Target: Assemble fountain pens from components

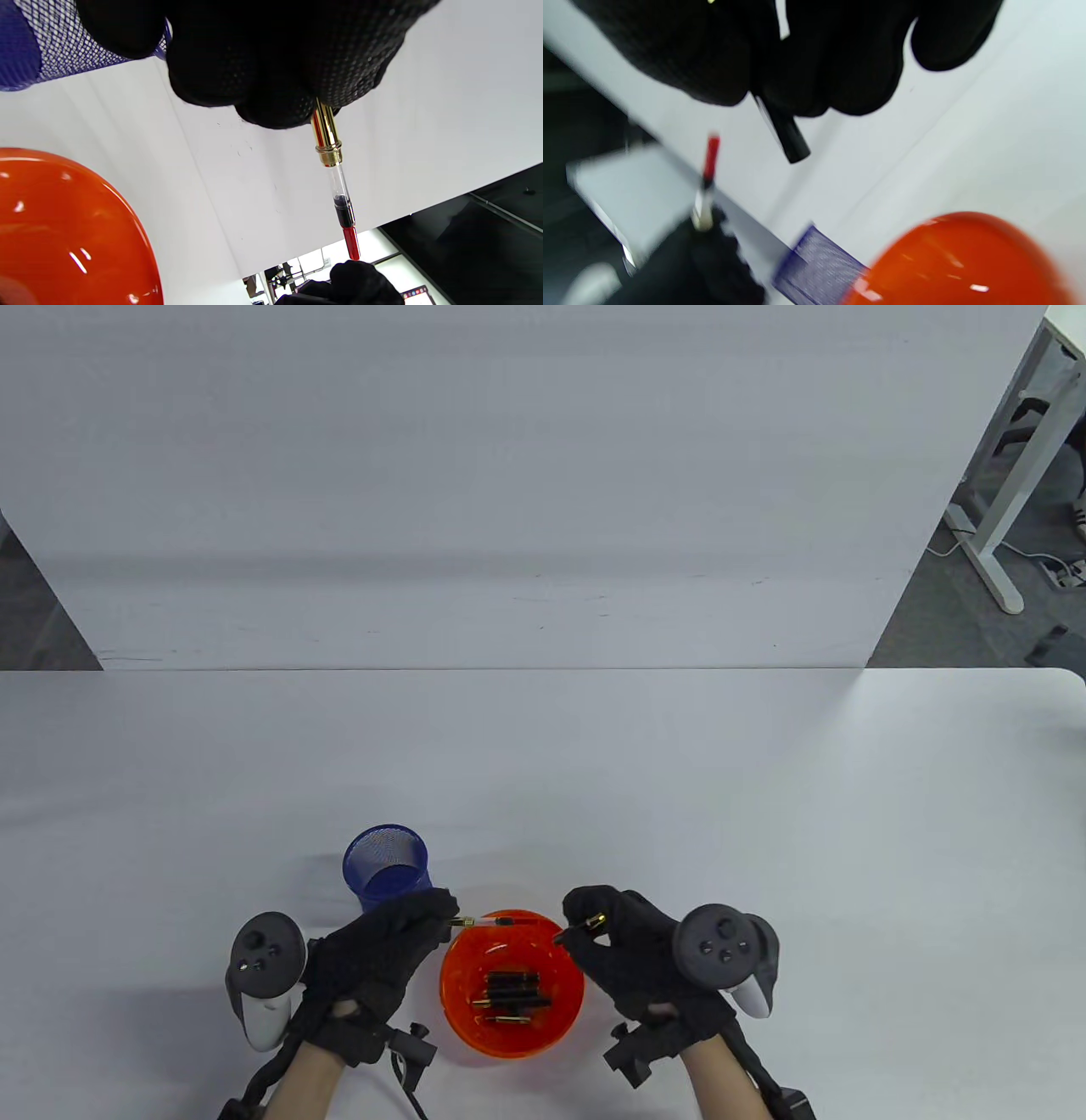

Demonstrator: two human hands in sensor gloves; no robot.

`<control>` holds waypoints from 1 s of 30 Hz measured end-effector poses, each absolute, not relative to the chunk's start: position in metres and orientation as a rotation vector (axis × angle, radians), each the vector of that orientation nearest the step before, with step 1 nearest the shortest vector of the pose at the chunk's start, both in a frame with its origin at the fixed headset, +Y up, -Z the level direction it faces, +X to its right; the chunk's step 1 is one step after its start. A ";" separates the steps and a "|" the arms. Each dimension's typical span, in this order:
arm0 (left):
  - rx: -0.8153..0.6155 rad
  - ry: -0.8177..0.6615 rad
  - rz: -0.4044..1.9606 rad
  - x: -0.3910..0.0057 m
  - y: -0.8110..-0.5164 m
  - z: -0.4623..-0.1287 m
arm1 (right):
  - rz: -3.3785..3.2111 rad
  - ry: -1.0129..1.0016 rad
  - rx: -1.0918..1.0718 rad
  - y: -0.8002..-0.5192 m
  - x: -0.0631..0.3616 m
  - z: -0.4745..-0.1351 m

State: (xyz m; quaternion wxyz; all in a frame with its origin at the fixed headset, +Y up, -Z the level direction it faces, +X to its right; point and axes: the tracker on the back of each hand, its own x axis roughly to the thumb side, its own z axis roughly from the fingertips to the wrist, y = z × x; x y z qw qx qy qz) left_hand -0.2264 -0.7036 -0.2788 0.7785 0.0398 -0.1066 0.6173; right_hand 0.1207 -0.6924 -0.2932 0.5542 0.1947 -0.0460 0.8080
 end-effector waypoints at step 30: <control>0.009 -0.291 1.368 -0.202 -0.708 -0.273 | 1.547 0.165 0.502 -0.715 0.095 -0.296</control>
